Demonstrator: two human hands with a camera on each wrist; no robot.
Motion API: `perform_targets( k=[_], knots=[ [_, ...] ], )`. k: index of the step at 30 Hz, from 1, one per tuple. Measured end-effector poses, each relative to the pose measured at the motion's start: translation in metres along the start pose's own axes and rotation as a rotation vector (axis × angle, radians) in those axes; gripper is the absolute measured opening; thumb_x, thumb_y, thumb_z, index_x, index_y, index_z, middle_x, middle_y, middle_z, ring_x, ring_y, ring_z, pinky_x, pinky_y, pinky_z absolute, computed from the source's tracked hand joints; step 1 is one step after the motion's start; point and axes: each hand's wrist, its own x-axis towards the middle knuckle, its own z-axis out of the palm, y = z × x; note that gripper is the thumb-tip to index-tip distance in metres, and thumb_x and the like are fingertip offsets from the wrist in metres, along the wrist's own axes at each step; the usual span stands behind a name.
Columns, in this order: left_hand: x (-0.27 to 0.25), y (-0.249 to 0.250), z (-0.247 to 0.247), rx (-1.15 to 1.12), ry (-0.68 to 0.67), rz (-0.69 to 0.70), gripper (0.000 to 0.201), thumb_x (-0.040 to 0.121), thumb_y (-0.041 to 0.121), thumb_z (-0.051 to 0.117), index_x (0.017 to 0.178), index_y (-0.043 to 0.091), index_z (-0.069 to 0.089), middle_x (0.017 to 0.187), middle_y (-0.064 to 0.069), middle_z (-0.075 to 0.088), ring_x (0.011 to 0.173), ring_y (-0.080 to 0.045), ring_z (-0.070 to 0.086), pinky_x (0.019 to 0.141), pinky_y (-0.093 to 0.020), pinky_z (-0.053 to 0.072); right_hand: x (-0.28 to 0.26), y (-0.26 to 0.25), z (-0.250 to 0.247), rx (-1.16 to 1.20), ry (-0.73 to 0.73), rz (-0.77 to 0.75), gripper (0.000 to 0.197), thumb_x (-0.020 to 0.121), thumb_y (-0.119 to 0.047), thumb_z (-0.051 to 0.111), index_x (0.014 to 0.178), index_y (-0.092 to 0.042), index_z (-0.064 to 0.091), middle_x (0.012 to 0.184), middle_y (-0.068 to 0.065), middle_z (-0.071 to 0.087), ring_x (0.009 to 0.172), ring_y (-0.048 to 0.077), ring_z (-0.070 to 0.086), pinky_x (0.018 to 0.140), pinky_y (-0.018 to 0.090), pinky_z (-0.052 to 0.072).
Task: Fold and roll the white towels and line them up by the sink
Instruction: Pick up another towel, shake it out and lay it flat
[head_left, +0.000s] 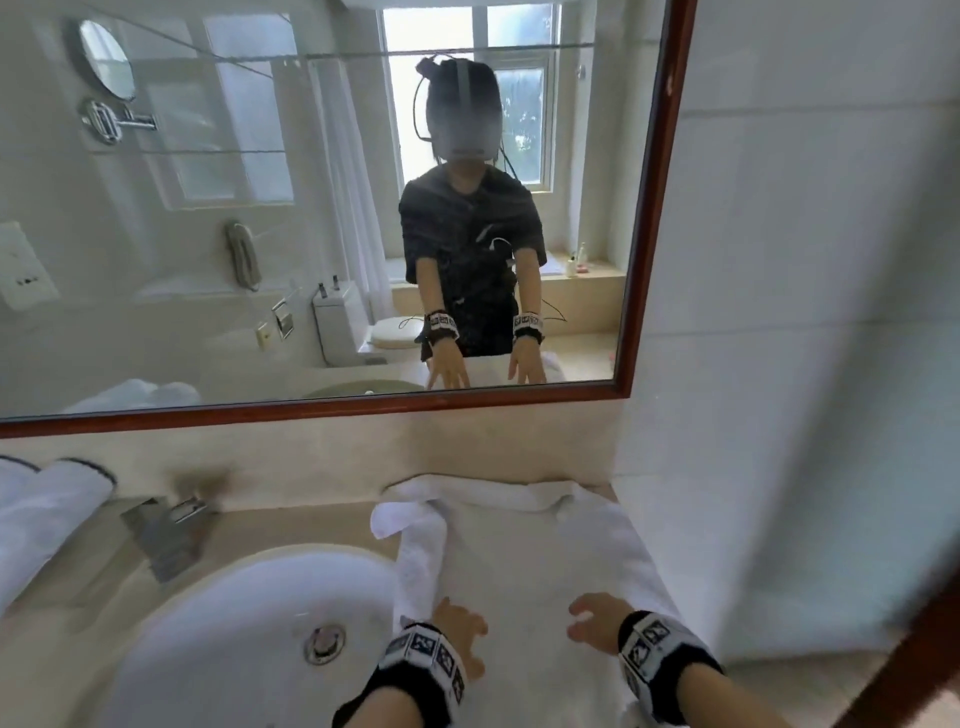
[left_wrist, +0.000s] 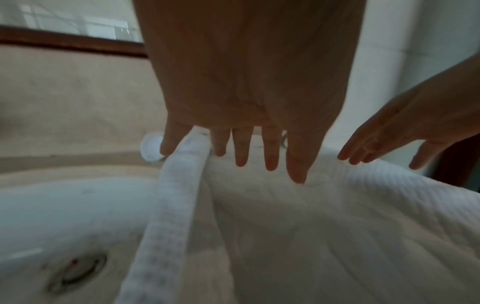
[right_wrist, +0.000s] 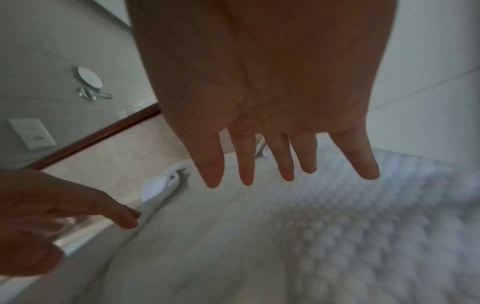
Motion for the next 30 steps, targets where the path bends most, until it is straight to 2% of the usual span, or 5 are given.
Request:
perform_targets(
  k=[5, 14, 17, 21, 30],
  knots=[
    [-0.013, 0.001, 0.049, 0.009, -0.014, -0.033, 0.055, 0.091, 0.033, 0.051, 0.142, 0.029, 0.03, 0.151, -0.003, 0.021, 0.145, -0.021, 0.01, 0.11, -0.067, 0.018, -0.016, 0.022, 0.033, -0.009, 0.096, 0.08, 0.051, 0.095, -0.036, 0.047, 0.143, -0.02, 0.038, 0.151, 0.007, 0.029, 0.14, 0.022, 0.033, 0.112, 0.025, 0.028],
    [-0.107, -0.013, 0.117, -0.038, 0.101, -0.14, 0.052, 0.098, 0.034, 0.035, 0.147, 0.03, 0.018, 0.16, 0.001, -0.007, 0.148, -0.028, -0.001, 0.113, -0.065, 0.01, -0.101, 0.063, 0.106, -0.131, 0.219, 0.097, 0.047, 0.092, -0.033, 0.046, 0.138, -0.025, 0.04, 0.143, 0.006, 0.035, 0.134, 0.023, 0.035, 0.111, 0.034, 0.033],
    [-0.135, -0.013, 0.145, -0.194, 0.21, -0.19, 0.057, 0.095, 0.037, 0.04, 0.147, 0.031, 0.016, 0.159, -0.003, 0.004, 0.143, -0.029, 0.02, 0.113, -0.053, 0.026, -0.134, 0.075, 0.137, -0.132, 0.277, 0.129, 0.052, 0.092, -0.035, 0.046, 0.141, -0.03, 0.031, 0.15, 0.0, 0.024, 0.141, 0.02, 0.024, 0.114, 0.044, 0.027],
    [-0.164, -0.008, 0.182, -0.339, 0.328, -0.259, 0.066, 0.087, 0.043, 0.053, 0.142, 0.022, 0.023, 0.148, -0.005, 0.027, 0.131, -0.028, 0.037, 0.102, -0.042, 0.042, -0.175, 0.087, 0.173, -0.126, 0.39, 0.138, 0.057, 0.095, -0.034, 0.043, 0.147, -0.026, 0.022, 0.158, -0.001, 0.015, 0.146, 0.018, 0.017, 0.118, 0.042, 0.022],
    [-0.196, 0.0, 0.207, -0.652, 0.334, -0.393, 0.069, 0.077, 0.043, 0.068, 0.132, 0.019, 0.034, 0.131, -0.004, 0.054, 0.12, -0.028, 0.053, 0.104, -0.044, 0.039, -0.216, 0.086, 0.211, -0.02, 0.359, 0.078, 0.049, 0.094, -0.034, 0.048, 0.14, -0.026, 0.036, 0.156, 0.0, 0.018, 0.145, 0.018, 0.017, 0.115, 0.042, 0.027]
  ],
)
